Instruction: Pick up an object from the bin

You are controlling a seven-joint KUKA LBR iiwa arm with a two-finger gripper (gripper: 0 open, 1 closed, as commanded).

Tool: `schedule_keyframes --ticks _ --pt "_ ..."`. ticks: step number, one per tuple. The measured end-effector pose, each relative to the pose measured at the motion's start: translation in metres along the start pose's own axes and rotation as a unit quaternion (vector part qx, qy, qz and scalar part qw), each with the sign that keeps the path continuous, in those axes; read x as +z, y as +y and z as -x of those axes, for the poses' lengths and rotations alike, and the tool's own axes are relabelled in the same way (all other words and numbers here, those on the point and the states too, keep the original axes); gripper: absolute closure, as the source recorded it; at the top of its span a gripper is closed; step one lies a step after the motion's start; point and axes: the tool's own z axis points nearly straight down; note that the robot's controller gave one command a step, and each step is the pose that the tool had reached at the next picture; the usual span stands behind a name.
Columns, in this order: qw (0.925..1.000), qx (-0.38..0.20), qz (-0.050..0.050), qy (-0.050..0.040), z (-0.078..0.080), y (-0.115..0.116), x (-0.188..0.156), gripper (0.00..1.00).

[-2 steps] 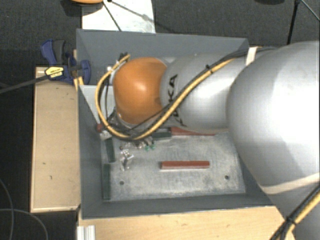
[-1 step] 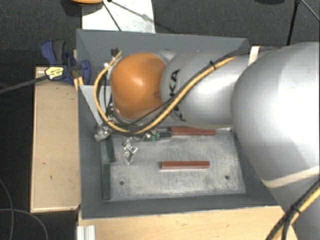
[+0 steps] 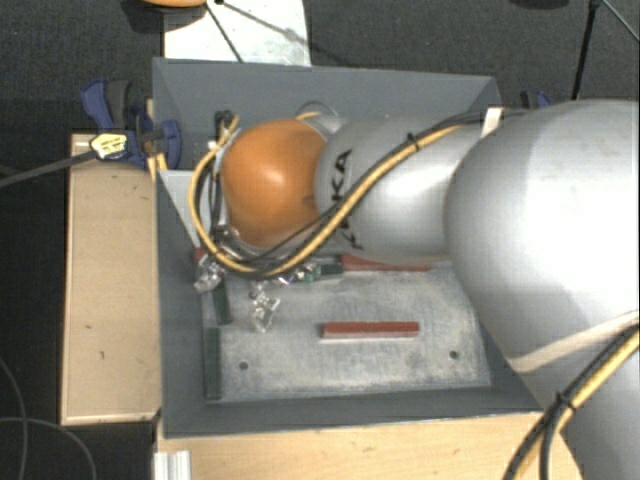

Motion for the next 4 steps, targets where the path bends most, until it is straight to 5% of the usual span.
schedule_keyframes --ticks 1,4 --pt "0.9897 -0.143 0.002 -0.0053 0.008 0.004 0.000 1.00" --pt "0.9899 -0.142 0.005 -0.0019 0.006 0.006 -0.016 1.00"
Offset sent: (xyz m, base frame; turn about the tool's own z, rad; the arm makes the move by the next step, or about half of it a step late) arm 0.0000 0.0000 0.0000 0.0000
